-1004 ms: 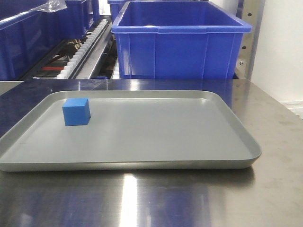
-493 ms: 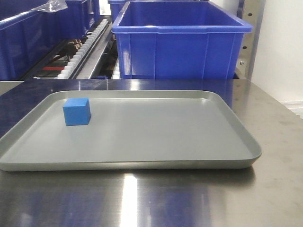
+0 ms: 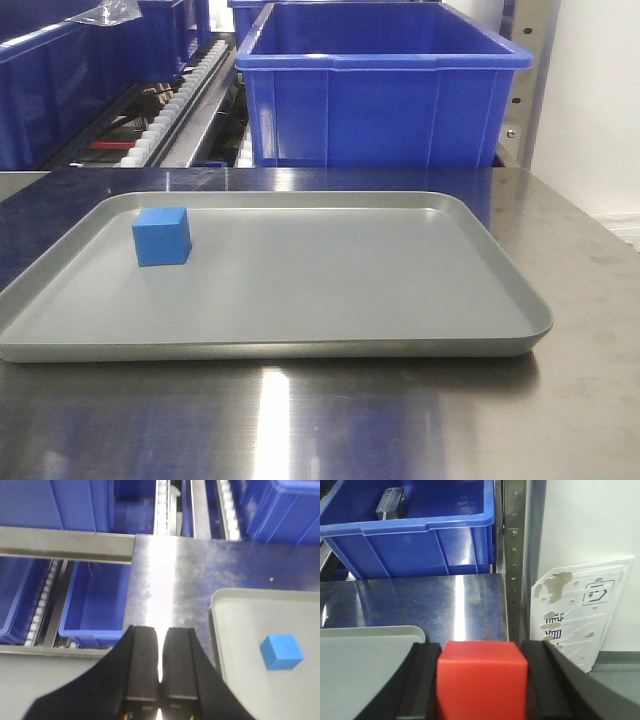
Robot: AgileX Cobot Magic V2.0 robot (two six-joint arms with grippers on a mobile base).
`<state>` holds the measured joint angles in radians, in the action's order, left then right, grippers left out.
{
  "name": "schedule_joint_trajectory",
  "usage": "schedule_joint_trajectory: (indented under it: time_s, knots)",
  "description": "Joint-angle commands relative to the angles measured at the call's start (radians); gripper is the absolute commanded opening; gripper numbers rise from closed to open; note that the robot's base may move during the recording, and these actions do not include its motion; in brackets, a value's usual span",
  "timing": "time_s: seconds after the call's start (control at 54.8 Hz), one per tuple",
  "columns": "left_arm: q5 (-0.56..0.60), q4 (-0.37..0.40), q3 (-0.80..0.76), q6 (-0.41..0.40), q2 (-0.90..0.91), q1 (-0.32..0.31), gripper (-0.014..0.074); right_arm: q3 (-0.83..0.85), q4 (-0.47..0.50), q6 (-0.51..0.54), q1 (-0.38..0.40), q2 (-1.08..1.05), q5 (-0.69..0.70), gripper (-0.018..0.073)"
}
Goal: Sort and place red and blue blocks on shelf
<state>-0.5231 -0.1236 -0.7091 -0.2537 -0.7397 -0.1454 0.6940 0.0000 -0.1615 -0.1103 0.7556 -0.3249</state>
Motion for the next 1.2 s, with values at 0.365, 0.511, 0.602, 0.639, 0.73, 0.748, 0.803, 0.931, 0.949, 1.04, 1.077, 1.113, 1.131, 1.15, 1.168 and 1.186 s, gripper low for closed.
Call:
schedule_joint_trajectory:
  time_s: [0.365,0.511,0.602,0.639,0.73,0.748,0.803,0.931,0.949,1.04,1.077,1.113,1.131,1.15,1.168,1.186]
  knots:
    - [-0.011,-0.021,-0.037,-0.003,0.001,-0.009,0.0095,0.028,-0.011,0.002,0.007,-0.008,0.088,0.0058]
    - [-0.031,-0.005,-0.037,0.067,-0.009,-0.009,0.0175,0.028,-0.011,0.002,0.007,-0.008,0.088,0.0058]
    - [-0.017,0.049,-0.037,0.096,-0.049,-0.009,0.0336,0.028,-0.011,0.002,0.007,-0.008,0.088,0.0058]
    - [-0.006,0.079,-0.037,0.100,-0.069,-0.009,0.0411,0.028,-0.011,0.002,0.007,-0.008,0.088,0.0058]
    - [0.031,0.171,-0.042,0.100,-0.141,-0.012,0.0559,0.028,-0.011,0.002,0.007,-0.008,0.088,0.0058]
    - [0.032,0.185,-0.049,0.100,-0.166,-0.017,0.0566,0.028,-0.011,0.002,0.007,-0.008,0.088,0.0058]
    - [0.024,0.203,-0.074,0.102,-0.230,-0.045,0.0562,0.028,-0.011,0.002,0.007,-0.008,0.088,0.0058]
    - [-0.006,0.203,-0.165,0.102,-0.355,-0.150,0.0561,0.028,-0.011,0.002,0.007,-0.008,0.088,0.0058]
    - [-0.006,0.203,-0.183,0.102,-0.377,-0.162,0.0561,0.028,-0.011,0.002,0.007,-0.008,0.088,0.0058]
    - [-0.011,0.203,-0.261,0.093,-0.464,-0.232,0.0561,0.028,-0.011,0.002,0.007,-0.008,0.088,0.0058]
    - [-0.023,0.203,-0.294,0.089,-0.498,-0.249,0.0561,0.028,-0.011,0.002,0.007,-0.008,0.088,0.0058]
    - [-0.042,0.203,-0.327,0.083,-0.532,-0.261,0.0561,0.028,-0.011,0.002,0.007,-0.008,0.088,0.0058]
    - [-0.053,0.203,-0.346,0.081,-0.552,-0.265,0.0561,0.028,-0.011,0.002,0.007,-0.008,0.088,0.0058]
    - [-0.061,0.203,-0.358,0.080,-0.566,-0.268,0.0561,0.028,-0.011,0.002,0.007,-0.008,0.088,0.0058]
    - [-0.073,0.203,-0.376,0.078,-0.586,-0.271,0.0561,0.028,-0.011,0.002,0.007,-0.008,0.088,0.0058]
    - [-0.083,0.203,-0.387,0.078,-0.599,-0.272,0.0561,0.028,-0.011,0.002,0.007,-0.008,0.088,0.0058]
